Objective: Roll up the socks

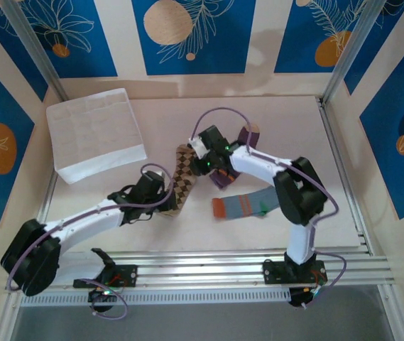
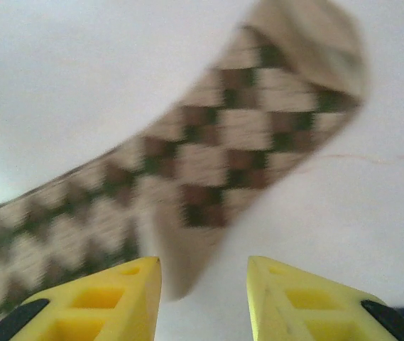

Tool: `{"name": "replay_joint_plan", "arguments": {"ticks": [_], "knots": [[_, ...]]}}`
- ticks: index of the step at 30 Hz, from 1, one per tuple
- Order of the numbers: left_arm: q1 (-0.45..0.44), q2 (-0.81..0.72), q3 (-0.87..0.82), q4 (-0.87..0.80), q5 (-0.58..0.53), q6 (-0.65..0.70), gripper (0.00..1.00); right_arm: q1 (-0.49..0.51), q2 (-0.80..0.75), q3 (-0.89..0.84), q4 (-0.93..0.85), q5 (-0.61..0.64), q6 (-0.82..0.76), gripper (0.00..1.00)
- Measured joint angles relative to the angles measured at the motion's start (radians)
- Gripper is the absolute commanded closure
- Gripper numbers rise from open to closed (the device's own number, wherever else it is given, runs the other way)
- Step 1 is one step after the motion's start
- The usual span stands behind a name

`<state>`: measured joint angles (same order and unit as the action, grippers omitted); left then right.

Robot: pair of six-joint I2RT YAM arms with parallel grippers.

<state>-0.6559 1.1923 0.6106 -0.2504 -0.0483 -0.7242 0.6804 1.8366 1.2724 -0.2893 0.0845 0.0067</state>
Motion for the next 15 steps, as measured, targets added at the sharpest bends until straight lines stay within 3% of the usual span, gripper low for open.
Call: {"name": "replay_joint_plan", "arguments": {"ticks": [3, 7, 15], "knots": [[0.102, -0.066, -0.01, -0.04, 0.051, 0.0, 0.54, 0.112, -0.087, -0.14, 0.1, 0.0, -0.061, 0.59], [0.257, -0.164, -0.065, -0.073, 0.143, 0.0, 0.54, 0.281, -0.075, -0.21, 0.166, 0.054, -0.148, 0.52], [0.383, -0.244, -0.1, -0.145, 0.248, 0.023, 0.54, 0.389, -0.011, -0.211, 0.238, 0.129, -0.239, 0.49]]}}
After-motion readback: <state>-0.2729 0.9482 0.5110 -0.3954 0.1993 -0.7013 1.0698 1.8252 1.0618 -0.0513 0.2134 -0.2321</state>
